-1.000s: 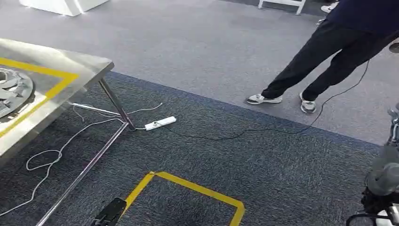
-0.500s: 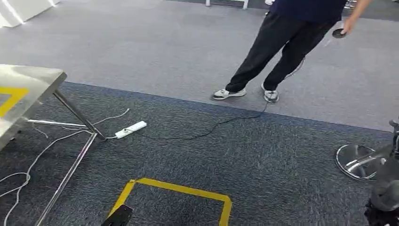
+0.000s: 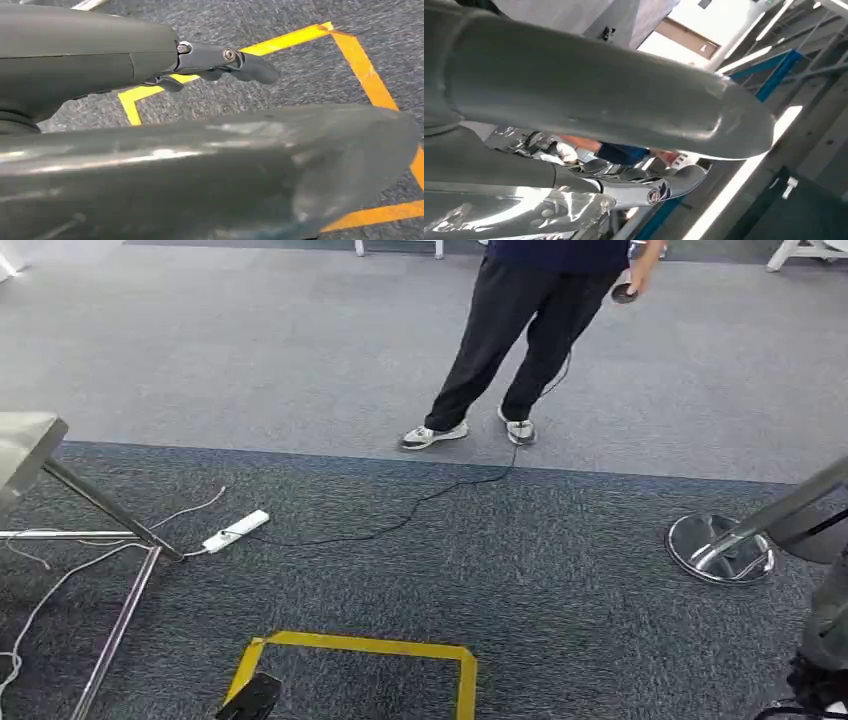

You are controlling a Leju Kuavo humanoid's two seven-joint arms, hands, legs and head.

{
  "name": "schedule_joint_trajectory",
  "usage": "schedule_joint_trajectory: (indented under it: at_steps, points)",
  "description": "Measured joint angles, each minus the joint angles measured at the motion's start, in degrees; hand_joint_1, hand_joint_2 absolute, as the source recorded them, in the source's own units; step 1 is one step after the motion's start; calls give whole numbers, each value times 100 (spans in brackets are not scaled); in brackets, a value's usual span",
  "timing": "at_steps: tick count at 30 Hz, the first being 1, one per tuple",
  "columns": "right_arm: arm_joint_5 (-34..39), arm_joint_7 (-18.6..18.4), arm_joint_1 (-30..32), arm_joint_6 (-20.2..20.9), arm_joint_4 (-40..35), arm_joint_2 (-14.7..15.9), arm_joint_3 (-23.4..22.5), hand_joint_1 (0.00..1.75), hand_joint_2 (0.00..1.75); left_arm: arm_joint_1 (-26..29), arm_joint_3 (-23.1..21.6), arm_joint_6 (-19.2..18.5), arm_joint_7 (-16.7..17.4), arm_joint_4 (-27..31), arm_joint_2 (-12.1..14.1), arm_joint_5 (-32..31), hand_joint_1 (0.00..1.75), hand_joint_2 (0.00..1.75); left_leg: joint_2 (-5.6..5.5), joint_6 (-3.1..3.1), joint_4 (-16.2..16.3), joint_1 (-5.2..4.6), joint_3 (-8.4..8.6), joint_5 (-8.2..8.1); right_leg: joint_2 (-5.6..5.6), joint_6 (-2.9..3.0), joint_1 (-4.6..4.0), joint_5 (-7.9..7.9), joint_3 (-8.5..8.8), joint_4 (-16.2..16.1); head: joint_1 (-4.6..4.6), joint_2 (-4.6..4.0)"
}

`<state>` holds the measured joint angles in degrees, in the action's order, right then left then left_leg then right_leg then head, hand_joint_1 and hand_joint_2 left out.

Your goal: Take the parts from the cabinet and place them on the table.

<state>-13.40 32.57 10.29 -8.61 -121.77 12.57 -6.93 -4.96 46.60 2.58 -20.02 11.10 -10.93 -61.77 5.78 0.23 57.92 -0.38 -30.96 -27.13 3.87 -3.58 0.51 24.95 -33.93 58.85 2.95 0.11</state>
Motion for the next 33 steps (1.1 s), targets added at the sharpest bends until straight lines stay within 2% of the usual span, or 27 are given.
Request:
schedule_joint_trajectory:
  at_steps: [2, 3, 4, 5, 7, 8, 9, 10, 11, 12, 13, 14, 17, 18, 19, 20, 21, 22, 23, 24, 25, 26, 27, 28, 29, 30, 33]
  points:
    - [-7, -2, 0, -2, 0, 4, -2, 0, 0, 0, 0, -7, 9, 0, -13, -2, 0, 0, 138, -61, -29, 19, 17, -10, -153, 79, -8, -31, -41, -29, 2, 0]
    - [-11, -2, 14, -4, -2, 7, -2, 0, 0, -4, 0, -19, 13, 0, -15, -6, 0, 0, -27, -108, 16, 50, 5, -75, -224, 121, 26, -61, -24, -57, -8, 0]
    - [-11, 0, -4, -11, -2, 9, -2, 0, 0, -4, 0, -24, 13, 0, -17, -11, 0, 0, -294, -121, 210, 53, -76, -231, -277, 149, 34, -73, -27, -67, -20, 0]
    - [-15, -2, -20, -11, -2, 11, -2, 0, 0, 6, 0, -28, 13, 0, -17, -13, 0, 0, -453, -127, 617, 53, -264, -459, -341, 167, 36, -78, -36, -67, -28, 0]
    - [-15, -2, -13, -4, 2, 11, 2, 0, 0, 40, 0, -35, 20, 0, -17, -22, 0, 0, -548, -130, 1565, 51, -748, -835, -502, 185, 29, -80, -54, -67, -39, 0]
    - [-15, -2, -11, -4, 2, 11, 2, 0, 0, 61, 0, -35, 26, 0, -17, -48, 0, 0, -555, -125, 1769, 51, -879, -838, -590, 188, 28, -83, -61, -66, -44, 0]
    - [-15, -4, 3, -4, 2, 11, 2, 0, 0, 73, 0, -35, 26, 0, -17, -61, 0, 0, -557, -120, 1695, 52, -871, -703, -673, 187, 29, -85, -60, -65, -46, 0]
    - [-15, -13, 37, -4, 2, 11, 2, 0, 0, 74, 0, -31, 24, 0, -17, -61, 0, 0, -564, -114, 1404, 58, -756, -454, -760, 180, 35, -89, -58, -65, -44, 0]
    - [-37, -55, 76, -4, 2, 11, 2, 0, 0, 73, 0, -20, 6, 0, -17, -61, 0, 0, -592, -110, 964, 72, -555, -182, -837, 170, 44, -94, -55, -65, -44, 0]
    - [-68, -143, 102, 2, 4, 11, 2, 0, 0, 70, 0, -13, -9, 0, -17, -61, 0, 0, -706, -114, 480, 94, -324, 54, -910, 150, 54, -102, -54, -63, -44, 0]
    - [27, -278, 98, 105, 24, 11, 2, 0, 0, 63, 0, -7, -13, 0, -20, -59, 0, 0, -1083, -130, 136, 149, -181, 113, -977, 107, 42, -110, -85, -51, -52, 0]
    - [200, -444, 67, 287, 90, 11, 2, 0, 0, 48, 0, -4, -13, 0, -26, -52, 0, 0, -1122, -121, 14, 175, -147, 61, -1064, 76, 27, -106, -137, -6, -43, 0]
    - [428, -929, 44, 888, 951, -114, 11, 0, 0, 1, 0, -22, 7, 0, -33, -66, 0, 0, -948, -24, 26, 134, -145, 84, -1243, -64, 64, -205, -145, -161, -61, 0]
    - [528, -899, 20, 1018, 1472, -233, 13, 0, 0, -21, -4, -31, 15, 0, -56, -100, 0, 0, -867, 32, -15, 193, -137, 123, -1261, -87, 63, -217, -215, -155, -54, 0]
    - [625, -826, -1, 1128, 1888, -337, 18, 0, 0, -43, -11, -31, 28, 0, -59, -131, 0, 0, -825, 52, -19, 176, -140, 131, -899, -85, 27, -153, -241, -60, -35, 0]
    - [704, -664, -115, 1229, 2424, -464, 26, 0, 0, -44, -26, -31, 31, 0, -77, -173, 0, 0, -757, 85, -19, 158, -139, 134, -603, -96, 12, 51, -385, 235, 13, 0]
    - [763, -515, -249, 1268, 3040, -630, 28, 0, 0, -31, -31, -22, 59, 0, -79, -188, 0, 0, -669, 92, -18, 133, -139, 137, -473, -111, 17, 306, -615, 710, 20, 0]
    - [789, -431, -315, 1283, 3530, -764, 28, 0, 0, -19, -33, -15, 79, 0, -76, -203, 0, 0, -591, 98, -17, 110, -143, 134, -417, -109, 24, 517, -850, 1198, 15, 0]
    - [809, -373, -313, 1301, 3919, -873, 28, 0, 0, -8, -31, -4, 81, 0, -70, -216, 0, 0, -522, 112, -17, 91, -147, 126, -401, -106, 26, 659, -1041, 1605, 20, 0]
    - [811, -341, -298, 1322, 4284, -976, 33, 0, 0, -1, -31, 0, 81, 0, -70, -225, 0, 0, -458, 117, -16, 75, -144, 122, -402, -103, 24, 652, -1098, 1725, 18, 0]
    - [811, -339, -316, 1325, 4532, -1047, 37, 0, 0, -2, -33, 0, 85, 0, -70, -236, 0, 0, -395, 119, -16, 61, -138, 116, -396, -89, 20, 515, -989, 1552, 18, 0]
    - [809, -374, -347, 1325, 4759, -1113, 39, 0, 0, -9, -33, 0, 98, 0, -70, -238, 0, 0, -332, 114, -15, 51, -129, 106, -380, -70, 17, 292, -752, 1116, 15, 0]
    - [811, -424, -392, 1325, 4978, -1164, 39, 0, 0, -10, -35, 0, 114, 0, -72, -249, 0, 0, -267, 103, -15, 50, -109, 87, -307, -54, 11, 78, -444, 576, 15, 0]
    - [820, -450, -448, 1329, 5196, -1218, 39, 0, 0, -10, -37, 0, 129, 0, -68, -256, 0, 0, -217, 73, -9, 36, -80, 66, -60, -35, -4, -56, -152, 108, 20, 0]
    - [859, -448, -522, 1333, 5417, -1268, 35, 0, 0, -8, -37, 2, 140, 0, -66, -267, 0, 0, -178, 32, -1, -8, -64, 36, 98, -4, -30, -47, -103, 35, 18, 0]
    - [935, -391, -617, 1342, 5725, -1331, 2, 0, 0, -7, -39, 13, 162, 0, -59, -310, 0, 0, -133, 6, 2, 4, -54, 33, -23, 51, -38, -81, -92, 13, -2, 0]
    - [829, -229, -873, 1092, 6604, -1366, -151, 0, 0, -29, -103, 17, 166, 0, -72, -472, 0, 0, 31, -93, -30, 35, -27, 25, -201, 164, -70, -113, -138, -14, 7, 0]
